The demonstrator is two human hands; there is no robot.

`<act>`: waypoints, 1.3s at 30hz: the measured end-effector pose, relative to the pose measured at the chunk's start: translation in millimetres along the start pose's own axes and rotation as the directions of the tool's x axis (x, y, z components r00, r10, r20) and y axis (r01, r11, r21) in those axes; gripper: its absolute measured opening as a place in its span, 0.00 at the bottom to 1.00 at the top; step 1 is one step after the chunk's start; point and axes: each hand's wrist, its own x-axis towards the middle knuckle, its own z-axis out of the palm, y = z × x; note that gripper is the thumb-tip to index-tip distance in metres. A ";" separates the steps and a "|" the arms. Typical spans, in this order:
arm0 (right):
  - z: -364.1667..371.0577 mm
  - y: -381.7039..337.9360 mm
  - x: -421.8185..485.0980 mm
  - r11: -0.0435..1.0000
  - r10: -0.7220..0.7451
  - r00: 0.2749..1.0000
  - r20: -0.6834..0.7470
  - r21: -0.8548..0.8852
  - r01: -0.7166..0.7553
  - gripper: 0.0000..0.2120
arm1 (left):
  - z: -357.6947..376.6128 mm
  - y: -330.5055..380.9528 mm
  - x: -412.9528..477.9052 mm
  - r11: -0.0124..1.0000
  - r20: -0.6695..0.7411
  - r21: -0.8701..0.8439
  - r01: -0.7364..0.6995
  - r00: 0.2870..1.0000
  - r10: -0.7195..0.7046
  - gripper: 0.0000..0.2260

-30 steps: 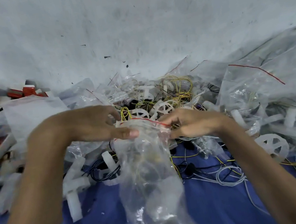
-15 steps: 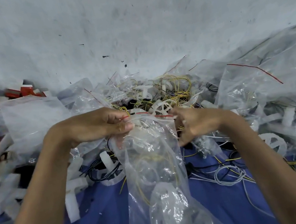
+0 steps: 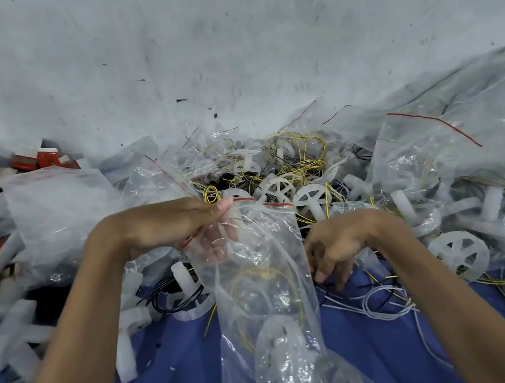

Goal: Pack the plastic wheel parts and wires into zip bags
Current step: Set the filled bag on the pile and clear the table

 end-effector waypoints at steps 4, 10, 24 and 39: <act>-8.0 -0.3 -9.8 0.984 -0.130 0.977 -0.171 0.100 0.149 0.05 | 2.7 1.3 0.5 0.997 0.009 -0.041 0.066 0.998 -0.066 0.29; -22.9 -4.7 -23.6 0.778 -0.271 0.768 -0.580 0.338 0.530 0.06 | 2.4 5.3 -0.1 0.997 -0.008 -0.077 0.021 1.000 -0.022 0.29; -14.4 -34.9 -27.6 0.594 -0.375 0.615 -0.694 0.330 0.734 0.12 | 4.1 25.4 -13.8 0.982 -0.100 0.121 -0.145 0.982 0.158 0.18; -7.7 -43.2 -42.2 0.848 -0.476 0.795 -0.376 0.046 0.529 0.18 | -5.8 17.2 -14.4 0.900 0.038 0.005 -0.436 0.899 0.436 0.13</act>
